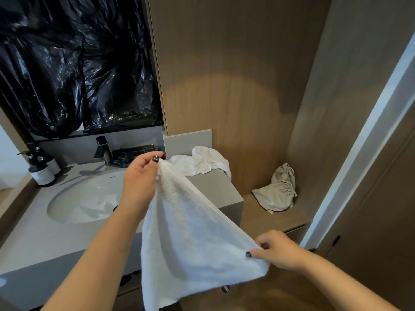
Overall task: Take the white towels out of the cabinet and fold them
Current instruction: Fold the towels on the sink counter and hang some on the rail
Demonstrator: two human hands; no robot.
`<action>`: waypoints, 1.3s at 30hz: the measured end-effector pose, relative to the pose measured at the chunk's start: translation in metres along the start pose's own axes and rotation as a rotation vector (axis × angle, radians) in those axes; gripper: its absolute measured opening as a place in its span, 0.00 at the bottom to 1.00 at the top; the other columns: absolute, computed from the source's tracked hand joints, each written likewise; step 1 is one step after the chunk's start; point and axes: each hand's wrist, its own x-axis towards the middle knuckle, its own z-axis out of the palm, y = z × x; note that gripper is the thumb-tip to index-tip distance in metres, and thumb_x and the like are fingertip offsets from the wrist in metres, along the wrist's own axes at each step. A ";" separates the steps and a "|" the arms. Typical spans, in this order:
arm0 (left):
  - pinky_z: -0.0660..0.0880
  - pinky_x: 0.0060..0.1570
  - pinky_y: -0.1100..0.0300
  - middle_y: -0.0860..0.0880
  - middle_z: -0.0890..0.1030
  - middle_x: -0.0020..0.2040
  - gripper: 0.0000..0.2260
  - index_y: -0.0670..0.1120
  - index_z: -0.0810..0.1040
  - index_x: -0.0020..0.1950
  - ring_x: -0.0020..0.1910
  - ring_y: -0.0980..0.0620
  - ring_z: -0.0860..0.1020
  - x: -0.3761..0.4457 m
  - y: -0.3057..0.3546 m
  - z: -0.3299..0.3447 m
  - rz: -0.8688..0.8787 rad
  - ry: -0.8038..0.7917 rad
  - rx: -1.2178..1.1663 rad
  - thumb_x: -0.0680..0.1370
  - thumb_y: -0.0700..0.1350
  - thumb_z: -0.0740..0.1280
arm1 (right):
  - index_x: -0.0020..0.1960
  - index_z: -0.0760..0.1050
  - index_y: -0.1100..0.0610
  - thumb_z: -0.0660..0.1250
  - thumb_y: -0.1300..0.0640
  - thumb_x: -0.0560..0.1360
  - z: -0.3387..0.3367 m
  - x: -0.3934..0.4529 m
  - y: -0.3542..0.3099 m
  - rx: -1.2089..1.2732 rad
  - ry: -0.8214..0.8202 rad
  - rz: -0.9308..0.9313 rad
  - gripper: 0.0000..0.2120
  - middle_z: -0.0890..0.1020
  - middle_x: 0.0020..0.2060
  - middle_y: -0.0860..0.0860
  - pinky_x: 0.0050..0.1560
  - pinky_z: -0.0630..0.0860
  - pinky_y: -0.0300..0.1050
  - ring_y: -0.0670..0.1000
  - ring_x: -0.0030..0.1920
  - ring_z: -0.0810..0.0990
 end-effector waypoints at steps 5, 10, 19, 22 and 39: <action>0.67 0.28 0.69 0.60 0.79 0.34 0.13 0.59 0.82 0.48 0.26 0.64 0.70 0.004 -0.021 -0.023 0.027 -0.003 0.091 0.82 0.43 0.63 | 0.30 0.67 0.50 0.66 0.39 0.75 -0.051 0.003 0.000 -0.223 0.292 -0.011 0.22 0.69 0.25 0.46 0.30 0.59 0.41 0.45 0.26 0.67; 0.75 0.40 0.72 0.52 0.83 0.44 0.11 0.54 0.81 0.51 0.40 0.63 0.79 0.002 -0.043 -0.038 0.037 -0.126 0.222 0.79 0.37 0.68 | 0.56 0.69 0.47 0.66 0.43 0.77 -0.104 0.003 -0.018 -0.511 0.610 0.057 0.13 0.81 0.45 0.47 0.37 0.75 0.43 0.51 0.47 0.81; 0.74 0.39 0.72 0.53 0.80 0.44 0.16 0.60 0.74 0.50 0.42 0.62 0.77 -0.008 -0.047 -0.018 0.169 -0.135 0.397 0.76 0.38 0.70 | 0.43 0.74 0.52 0.64 0.51 0.79 -0.143 0.006 -0.037 -0.721 0.782 0.169 0.07 0.80 0.39 0.49 0.30 0.65 0.41 0.53 0.39 0.78; 0.74 0.35 0.70 0.52 0.80 0.39 0.16 0.58 0.73 0.48 0.36 0.59 0.77 -0.008 -0.047 -0.020 0.177 -0.118 0.407 0.73 0.38 0.72 | 0.40 0.74 0.51 0.69 0.51 0.76 -0.146 0.003 -0.035 -0.626 0.834 0.139 0.08 0.78 0.34 0.48 0.28 0.61 0.39 0.51 0.35 0.75; 0.73 0.37 0.74 0.57 0.83 0.44 0.15 0.58 0.81 0.51 0.40 0.63 0.78 -0.025 -0.046 -0.010 0.141 0.021 0.345 0.76 0.36 0.68 | 0.34 0.78 0.57 0.79 0.61 0.65 -0.134 0.001 -0.010 -0.401 0.851 -0.227 0.09 0.70 0.40 0.50 0.39 0.69 0.47 0.53 0.44 0.69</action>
